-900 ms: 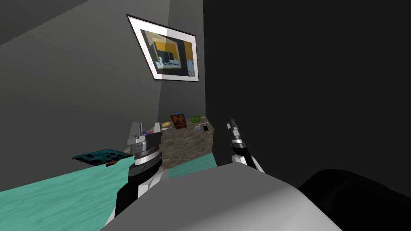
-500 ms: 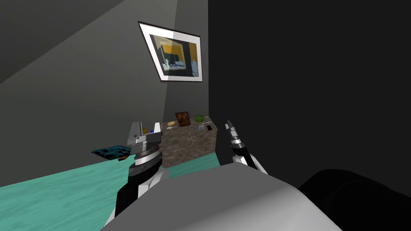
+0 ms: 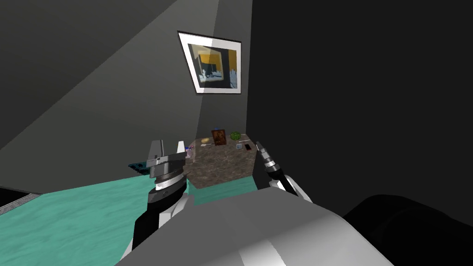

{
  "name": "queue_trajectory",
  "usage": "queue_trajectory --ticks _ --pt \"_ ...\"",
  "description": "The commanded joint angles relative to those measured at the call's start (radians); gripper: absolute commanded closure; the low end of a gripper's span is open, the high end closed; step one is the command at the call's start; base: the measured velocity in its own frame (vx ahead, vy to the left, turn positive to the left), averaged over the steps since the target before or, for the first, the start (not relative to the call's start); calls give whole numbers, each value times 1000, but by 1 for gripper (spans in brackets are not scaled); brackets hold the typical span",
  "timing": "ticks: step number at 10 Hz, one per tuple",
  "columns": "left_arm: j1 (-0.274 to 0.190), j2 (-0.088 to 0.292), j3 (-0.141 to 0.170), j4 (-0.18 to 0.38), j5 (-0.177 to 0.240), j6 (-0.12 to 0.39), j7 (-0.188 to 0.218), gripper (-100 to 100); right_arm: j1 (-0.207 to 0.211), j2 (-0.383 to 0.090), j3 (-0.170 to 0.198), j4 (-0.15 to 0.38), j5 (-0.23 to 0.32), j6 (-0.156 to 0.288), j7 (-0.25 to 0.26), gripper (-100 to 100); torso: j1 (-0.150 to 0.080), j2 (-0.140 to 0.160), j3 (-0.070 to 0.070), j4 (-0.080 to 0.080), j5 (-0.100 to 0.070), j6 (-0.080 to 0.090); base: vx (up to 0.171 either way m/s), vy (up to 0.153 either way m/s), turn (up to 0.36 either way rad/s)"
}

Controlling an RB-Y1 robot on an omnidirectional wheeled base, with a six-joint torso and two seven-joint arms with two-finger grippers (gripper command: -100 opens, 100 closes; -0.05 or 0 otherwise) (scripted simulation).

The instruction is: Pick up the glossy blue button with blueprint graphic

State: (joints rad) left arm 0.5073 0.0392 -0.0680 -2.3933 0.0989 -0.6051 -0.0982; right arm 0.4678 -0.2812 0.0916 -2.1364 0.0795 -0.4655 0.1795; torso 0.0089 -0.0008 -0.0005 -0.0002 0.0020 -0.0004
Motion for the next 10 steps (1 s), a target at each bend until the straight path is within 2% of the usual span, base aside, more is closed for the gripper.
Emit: queue_trajectory --ticks 1,6,7,8,9,10 --pt "0 0 0 0 0 0 0 0 -3 -44 8 7 8 0 7 -100 0 0 0 0 0 0 28 100 51" --pt "0 0 0 0 0 0 0 0 -22 -182 54 61 54 -11 36 -100 -3 0 0 0 -1 1 20 105 115" --pt "0 0 0 0 0 0 0 0 -22 -207 54 61 54 -11 36 -100 -2 0 0 0 0 0 34 97 85" --pt "0 0 0 0 0 0 0 0 -29 -239 71 83 72 -16 45 -100 -3 0 0 0 0 1 45 125 115" --pt "0 0 0 0 0 0 0 0 -29 -266 71 83 72 -16 45 -100 -1 -1 -1 0 0 0 26 115 115" --pt "0 0 0 0 0 0 0 0 -35 -297 90 107 90 -22 54 -100 -2 0 0 0 0 1 48 133 197"
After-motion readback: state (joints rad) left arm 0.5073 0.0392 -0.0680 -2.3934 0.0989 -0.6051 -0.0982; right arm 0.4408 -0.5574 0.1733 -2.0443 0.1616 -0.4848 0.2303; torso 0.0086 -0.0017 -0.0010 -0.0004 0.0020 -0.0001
